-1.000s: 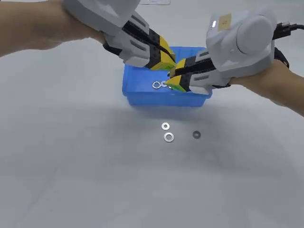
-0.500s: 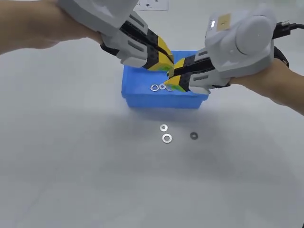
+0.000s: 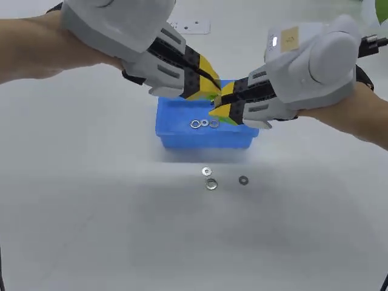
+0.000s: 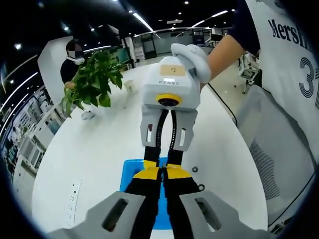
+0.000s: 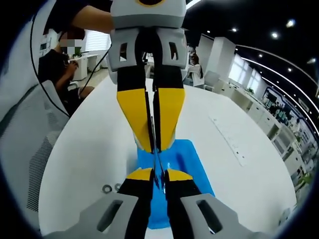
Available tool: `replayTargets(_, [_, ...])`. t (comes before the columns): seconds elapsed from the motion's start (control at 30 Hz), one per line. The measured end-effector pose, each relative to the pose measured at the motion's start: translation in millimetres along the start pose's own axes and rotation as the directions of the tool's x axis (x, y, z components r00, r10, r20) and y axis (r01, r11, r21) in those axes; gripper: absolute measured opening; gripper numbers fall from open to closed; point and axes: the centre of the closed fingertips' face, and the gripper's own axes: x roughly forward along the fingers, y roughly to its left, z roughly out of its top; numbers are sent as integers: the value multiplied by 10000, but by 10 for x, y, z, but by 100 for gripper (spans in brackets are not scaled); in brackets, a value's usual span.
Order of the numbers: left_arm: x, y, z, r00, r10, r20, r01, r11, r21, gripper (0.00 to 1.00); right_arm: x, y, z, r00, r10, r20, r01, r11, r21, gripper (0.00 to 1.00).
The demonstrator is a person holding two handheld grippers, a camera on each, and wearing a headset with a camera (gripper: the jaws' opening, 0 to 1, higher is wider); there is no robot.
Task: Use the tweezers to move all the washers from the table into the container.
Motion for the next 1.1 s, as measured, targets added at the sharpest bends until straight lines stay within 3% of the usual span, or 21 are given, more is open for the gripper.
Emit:
replayTargets(0.23, [-51,-179,88,9995,86,292,-86,10000,-15,6,-94,198,59,10000,13,-11,-13,9996,-299,10])
replayTargets(0.57, [-45,-496,117,9998,-36,171,36,10000,14,6,-86,464,71,9999,159,10,-159,9997,-184,10])
replayTargets(0.77, [-46,-626,64,9997,112,216,-105,9994,-320,6,-52,597,32,9999,122,11,-121,9998,-178,11])
replayTargets(1.1, [19,-811,-68,9998,-171,139,181,9967,-795,6,42,795,-92,9989,465,-50,-463,9986,244,11])
